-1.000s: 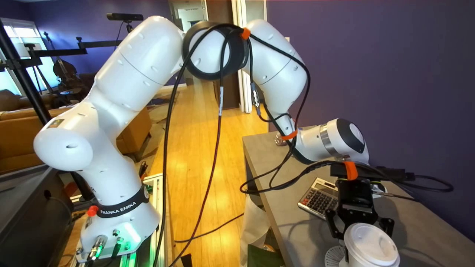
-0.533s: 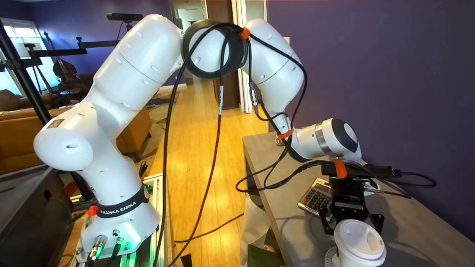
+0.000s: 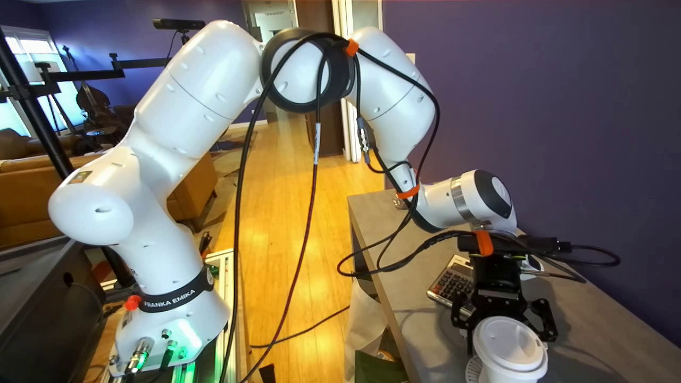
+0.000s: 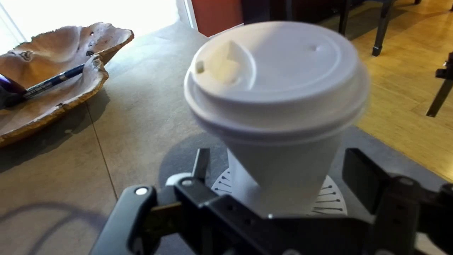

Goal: Place the cup on the round, white object

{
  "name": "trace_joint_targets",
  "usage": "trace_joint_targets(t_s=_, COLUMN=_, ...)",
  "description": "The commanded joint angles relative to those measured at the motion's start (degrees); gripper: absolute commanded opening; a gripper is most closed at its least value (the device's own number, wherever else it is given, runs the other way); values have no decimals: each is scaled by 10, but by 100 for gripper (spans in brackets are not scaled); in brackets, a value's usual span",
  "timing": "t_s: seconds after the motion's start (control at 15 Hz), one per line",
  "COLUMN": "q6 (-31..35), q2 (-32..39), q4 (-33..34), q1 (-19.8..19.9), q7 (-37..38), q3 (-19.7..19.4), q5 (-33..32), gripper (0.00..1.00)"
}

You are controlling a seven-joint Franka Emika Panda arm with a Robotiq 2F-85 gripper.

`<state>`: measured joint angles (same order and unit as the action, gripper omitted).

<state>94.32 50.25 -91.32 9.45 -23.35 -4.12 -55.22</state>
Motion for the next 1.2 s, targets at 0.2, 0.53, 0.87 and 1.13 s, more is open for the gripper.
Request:
trace_joint_targets(t_s=0.2, q6=15, q2=-36, q4=-32, q1=3, q7=-4, q3=11, q5=10, gripper=100)
trace_joint_targets(t_s=0.53, q6=80, q2=-90, q4=-63, q1=15, q7=3, q3=26, q5=26, gripper=100)
trace_joint_targets(t_s=0.87, q6=168, q2=-177, q4=-124, q1=38, q7=-19, q3=40, q5=117, gripper=100)
trace_joint_targets(t_s=1.13, q6=233, q2=-266, q4=-193, q1=53, q7=-51, q3=38, q5=208, gripper=100)
